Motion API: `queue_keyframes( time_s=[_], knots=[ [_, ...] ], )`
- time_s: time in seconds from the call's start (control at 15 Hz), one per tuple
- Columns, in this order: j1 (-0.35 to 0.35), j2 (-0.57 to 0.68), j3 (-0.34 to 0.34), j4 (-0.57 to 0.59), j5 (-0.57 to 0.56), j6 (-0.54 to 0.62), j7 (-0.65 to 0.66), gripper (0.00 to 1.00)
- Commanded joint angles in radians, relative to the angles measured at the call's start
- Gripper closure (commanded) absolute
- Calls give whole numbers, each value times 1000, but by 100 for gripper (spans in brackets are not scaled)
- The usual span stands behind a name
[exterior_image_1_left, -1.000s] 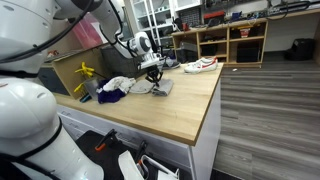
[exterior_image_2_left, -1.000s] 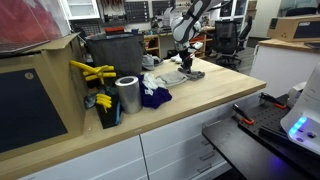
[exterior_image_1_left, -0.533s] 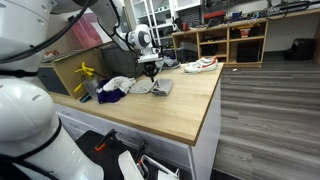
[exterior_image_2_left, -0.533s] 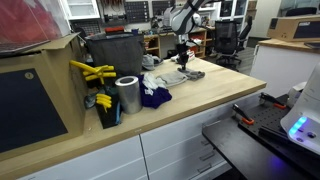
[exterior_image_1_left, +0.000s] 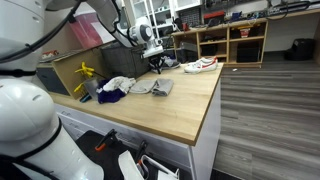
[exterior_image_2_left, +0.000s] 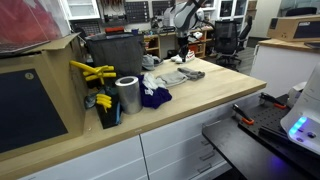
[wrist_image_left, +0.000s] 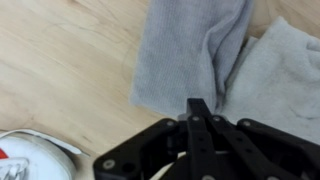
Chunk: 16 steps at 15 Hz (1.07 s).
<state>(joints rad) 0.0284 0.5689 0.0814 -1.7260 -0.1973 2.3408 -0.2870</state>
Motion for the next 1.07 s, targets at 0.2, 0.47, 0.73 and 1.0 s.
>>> queue_keyframes(
  time_s=[0.2, 0.47, 0.73, 1.0],
  knots=[
    [10, 42, -55, -18, -79, 55, 8, 100],
    [11, 98, -53, -18, -66, 34, 13, 100],
    [11, 141, -37, -16, -50, 24, 6, 100],
    [14, 128, -30, -21, -48, 23, 3, 100]
  ],
)
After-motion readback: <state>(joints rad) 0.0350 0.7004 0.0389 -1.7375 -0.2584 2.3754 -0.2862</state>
